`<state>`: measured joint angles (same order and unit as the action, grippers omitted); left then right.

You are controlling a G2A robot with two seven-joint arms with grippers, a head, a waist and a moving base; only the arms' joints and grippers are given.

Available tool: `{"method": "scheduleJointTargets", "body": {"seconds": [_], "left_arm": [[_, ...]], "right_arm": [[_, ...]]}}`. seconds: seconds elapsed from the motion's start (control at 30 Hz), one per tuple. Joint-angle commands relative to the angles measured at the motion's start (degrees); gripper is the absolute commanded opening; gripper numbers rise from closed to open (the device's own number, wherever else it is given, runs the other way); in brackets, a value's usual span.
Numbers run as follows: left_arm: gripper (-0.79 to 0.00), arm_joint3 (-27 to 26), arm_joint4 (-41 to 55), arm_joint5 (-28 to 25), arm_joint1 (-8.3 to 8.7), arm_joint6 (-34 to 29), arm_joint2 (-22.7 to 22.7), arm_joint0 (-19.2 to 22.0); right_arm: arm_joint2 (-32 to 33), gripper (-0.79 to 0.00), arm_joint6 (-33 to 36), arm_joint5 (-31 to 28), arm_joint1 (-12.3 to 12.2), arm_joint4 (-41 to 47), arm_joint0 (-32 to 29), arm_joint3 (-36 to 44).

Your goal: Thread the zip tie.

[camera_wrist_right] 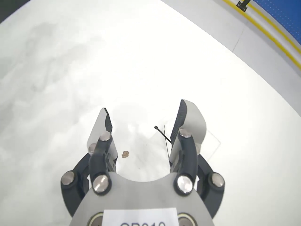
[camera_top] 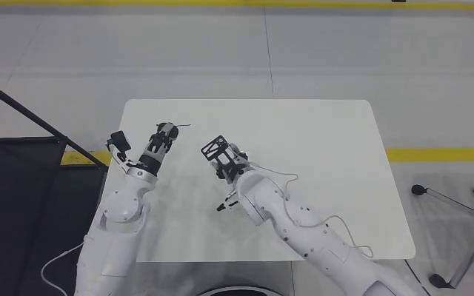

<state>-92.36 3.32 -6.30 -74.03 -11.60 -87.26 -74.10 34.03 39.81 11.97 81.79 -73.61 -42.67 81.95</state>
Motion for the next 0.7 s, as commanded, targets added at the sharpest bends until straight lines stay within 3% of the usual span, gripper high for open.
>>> {"method": "scheduleJointTargets", "body": {"seconds": [0.0, 0.3, 0.67], "left_arm": [[-0.785, 0.2, 0.0, 0.0, 0.00, 0.0, 0.1, 0.2], [-0.785, 0.9, 0.4, -0.3, 0.04, -0.1, -0.1, 0.7], [-0.785, 1.1, 0.4, -0.3, 0.07, 0.1, 0.0, 0.8]], "right_arm": [[-0.4, -0.256, 2.1, 0.4, 0.3, -2.1, 0.2, -0.2], [-1.7, -0.354, 8.6, 0.1, 2.1, -7.8, 1.0, -2.4], [-1.3, -0.449, 10.2, 0.7, 4.2, -10.9, 1.2, -5.7]]}}
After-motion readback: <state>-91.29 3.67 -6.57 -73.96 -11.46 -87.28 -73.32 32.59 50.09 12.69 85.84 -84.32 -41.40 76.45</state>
